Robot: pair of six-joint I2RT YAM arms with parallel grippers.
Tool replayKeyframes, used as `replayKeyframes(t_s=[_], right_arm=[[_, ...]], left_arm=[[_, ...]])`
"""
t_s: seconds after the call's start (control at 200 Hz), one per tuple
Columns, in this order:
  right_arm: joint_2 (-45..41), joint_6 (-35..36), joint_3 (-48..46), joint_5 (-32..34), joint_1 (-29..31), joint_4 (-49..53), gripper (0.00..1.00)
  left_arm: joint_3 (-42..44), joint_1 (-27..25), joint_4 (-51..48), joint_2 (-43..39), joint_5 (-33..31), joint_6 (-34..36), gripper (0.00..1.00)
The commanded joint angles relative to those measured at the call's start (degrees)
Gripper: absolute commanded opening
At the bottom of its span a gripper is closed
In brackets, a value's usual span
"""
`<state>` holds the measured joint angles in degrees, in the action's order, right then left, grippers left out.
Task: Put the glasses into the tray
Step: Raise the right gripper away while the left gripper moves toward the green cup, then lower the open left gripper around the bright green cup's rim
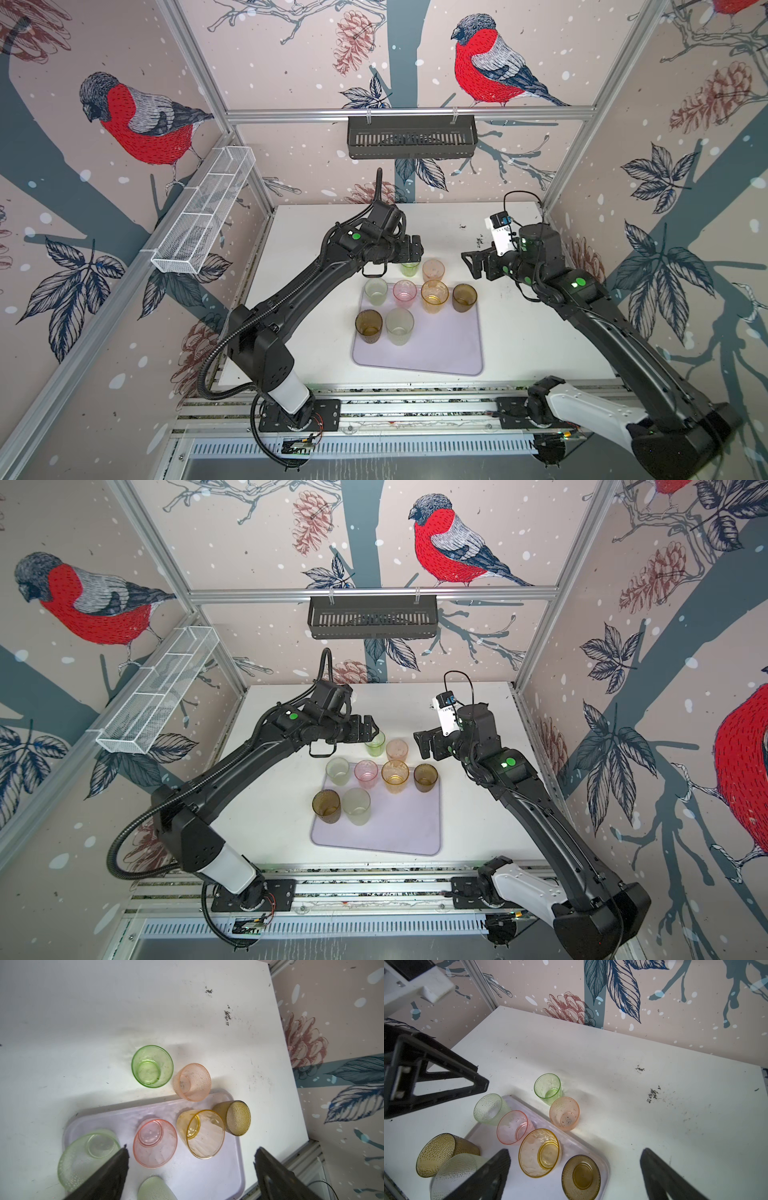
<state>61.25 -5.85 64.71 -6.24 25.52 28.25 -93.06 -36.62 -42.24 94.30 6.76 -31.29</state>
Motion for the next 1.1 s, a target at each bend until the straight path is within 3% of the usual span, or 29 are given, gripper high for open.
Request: replayKeyframes(t_s=[0.0, 0.505, 1.096], right_arm=[[0.07, 1.43, -0.02, -1.59, -0.22, -2.34, 1.00], [-0.09, 2.42, -1.16, -5.00, -0.85, -5.22, 1.00], [-0.13, 3.11, -0.26, -6.59, -0.91, -4.40, 1.00]], left_arm=[[-3.01, 0.50, -4.32, 2.15, -3.40, 2.87, 0.91], [-23.91, 2.30, -17.84, 20.29, -6.66, 6.65, 0.81], [-24.40, 3.67, -16.18, 25.14, -8.76, 8.63, 0.65]])
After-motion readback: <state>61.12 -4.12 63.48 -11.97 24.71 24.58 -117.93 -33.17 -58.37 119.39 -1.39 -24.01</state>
